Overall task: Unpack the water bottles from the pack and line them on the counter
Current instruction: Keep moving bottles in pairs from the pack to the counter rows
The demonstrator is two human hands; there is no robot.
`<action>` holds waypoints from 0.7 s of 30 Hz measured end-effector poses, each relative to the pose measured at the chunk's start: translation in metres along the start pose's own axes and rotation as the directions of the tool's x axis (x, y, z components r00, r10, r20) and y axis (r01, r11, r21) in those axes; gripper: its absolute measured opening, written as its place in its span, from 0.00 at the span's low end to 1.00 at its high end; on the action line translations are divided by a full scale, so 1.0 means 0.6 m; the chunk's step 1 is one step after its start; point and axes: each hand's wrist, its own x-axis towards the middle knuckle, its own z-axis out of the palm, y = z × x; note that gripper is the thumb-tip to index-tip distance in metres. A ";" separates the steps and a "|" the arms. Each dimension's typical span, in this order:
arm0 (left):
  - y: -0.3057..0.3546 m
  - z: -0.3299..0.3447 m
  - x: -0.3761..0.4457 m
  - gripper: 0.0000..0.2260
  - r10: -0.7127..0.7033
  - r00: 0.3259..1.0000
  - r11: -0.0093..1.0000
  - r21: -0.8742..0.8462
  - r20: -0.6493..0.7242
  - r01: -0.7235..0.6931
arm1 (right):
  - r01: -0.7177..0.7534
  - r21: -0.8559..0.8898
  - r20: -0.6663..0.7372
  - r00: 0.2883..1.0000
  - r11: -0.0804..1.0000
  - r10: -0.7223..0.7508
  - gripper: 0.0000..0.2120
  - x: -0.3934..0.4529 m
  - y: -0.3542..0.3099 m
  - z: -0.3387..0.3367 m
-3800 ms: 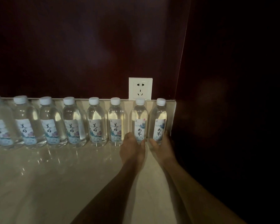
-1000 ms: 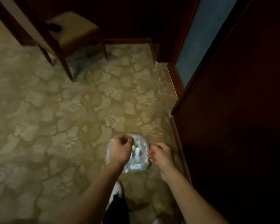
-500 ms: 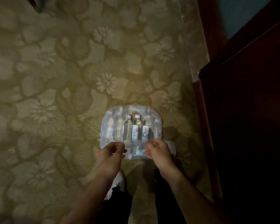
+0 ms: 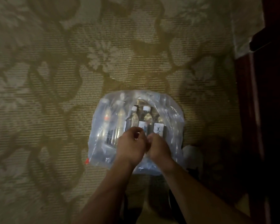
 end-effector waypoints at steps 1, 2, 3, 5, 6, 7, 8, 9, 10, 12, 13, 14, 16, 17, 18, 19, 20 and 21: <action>0.001 0.003 0.011 0.10 -0.001 1.000 1.000 0.021 -0.022 0.002 | 0.011 -0.128 -0.015 1.000 0.992 -0.013 0.07 0.009 -0.004 -0.004; 0.000 0.004 0.024 0.11 -0.001 0.999 0.999 0.035 -0.043 0.003 | 0.016 -0.209 -0.034 0.999 0.978 -0.023 0.12 0.021 -0.009 -0.007; 0.001 0.005 0.038 0.12 -0.001 0.998 0.999 0.039 -0.061 0.003 | 0.025 -0.253 -0.056 0.998 0.967 -0.040 0.16 0.035 -0.017 -0.014; 0.005 0.001 0.066 0.12 -0.013 0.995 0.999 0.031 -0.096 0.016 | 0.042 -0.269 -0.110 0.991 0.962 -0.074 0.19 0.069 -0.035 -0.029; 0.008 -0.001 0.076 0.12 -0.023 0.994 0.999 0.028 -0.106 0.026 | 0.032 -0.229 -0.135 0.989 0.973 -0.064 0.19 0.084 -0.044 -0.035; 0.008 -0.003 0.088 0.13 -0.034 0.994 0.999 0.032 -0.108 0.038 | 0.017 -0.158 -0.135 0.990 0.987 -0.038 0.18 0.101 -0.054 -0.038; 0.007 -0.005 0.097 0.15 -0.040 0.994 0.998 0.043 -0.106 0.045 | 0.010 -0.089 -0.129 0.991 0.996 -0.022 0.17 0.119 -0.059 -0.036; 0.006 -0.006 0.103 0.16 -0.045 0.993 0.997 0.058 -0.106 0.051 | 0.003 -0.034 -0.109 0.994 0.999 -0.007 0.16 0.136 -0.059 -0.031; 0.003 -0.007 0.110 0.17 -0.050 0.993 0.996 0.071 -0.108 0.057 | 0.003 0.001 -0.084 0.996 1.000 -0.003 0.17 0.153 -0.056 -0.025; -0.005 -0.007 0.118 0.17 -0.049 0.993 0.995 0.085 -0.108 0.059 | 0.011 0.044 -0.066 0.998 0.999 -0.008 0.20 0.166 -0.059 -0.018; -0.007 -0.008 0.119 0.17 -0.044 0.994 0.994 0.093 -0.102 0.054 | 0.005 0.049 -0.071 0.997 0.999 -0.002 0.22 0.164 -0.064 -0.017; -0.009 -0.009 0.119 0.17 -0.042 0.995 0.993 0.102 -0.095 0.052 | -0.015 0.021 -0.083 0.996 1.000 0.017 0.26 0.162 -0.067 -0.015; -0.013 -0.010 0.119 0.17 -0.039 0.995 0.993 0.107 -0.088 0.049 | -0.071 -0.109 -0.140 0.989 0.992 0.056 0.31 0.160 -0.072 -0.010; -0.014 -0.010 0.118 0.17 -0.042 0.996 0.993 0.103 -0.082 0.051 | -0.086 -0.150 -0.168 0.984 0.985 0.061 0.31 0.158 -0.072 -0.010; -0.014 -0.010 0.116 0.18 -0.045 0.996 0.994 0.099 -0.078 0.053 | -0.085 -0.168 -0.182 0.982 0.982 0.054 0.29 0.156 -0.070 -0.010; -0.015 -0.011 0.113 0.18 -0.050 0.996 0.994 0.094 -0.075 0.057 | -0.069 -0.156 -0.180 0.983 0.985 0.041 0.26 0.157 -0.067 -0.010; -0.016 -0.012 0.111 0.18 -0.055 0.996 0.994 0.087 -0.070 0.061 | -0.051 -0.138 -0.178 0.984 0.989 0.025 0.24 0.155 -0.065 -0.011; -0.015 -0.012 0.107 0.18 -0.057 0.996 0.995 0.077 -0.067 0.062 | -0.038 -0.115 -0.181 0.983 0.993 0.017 0.22 0.152 -0.061 -0.014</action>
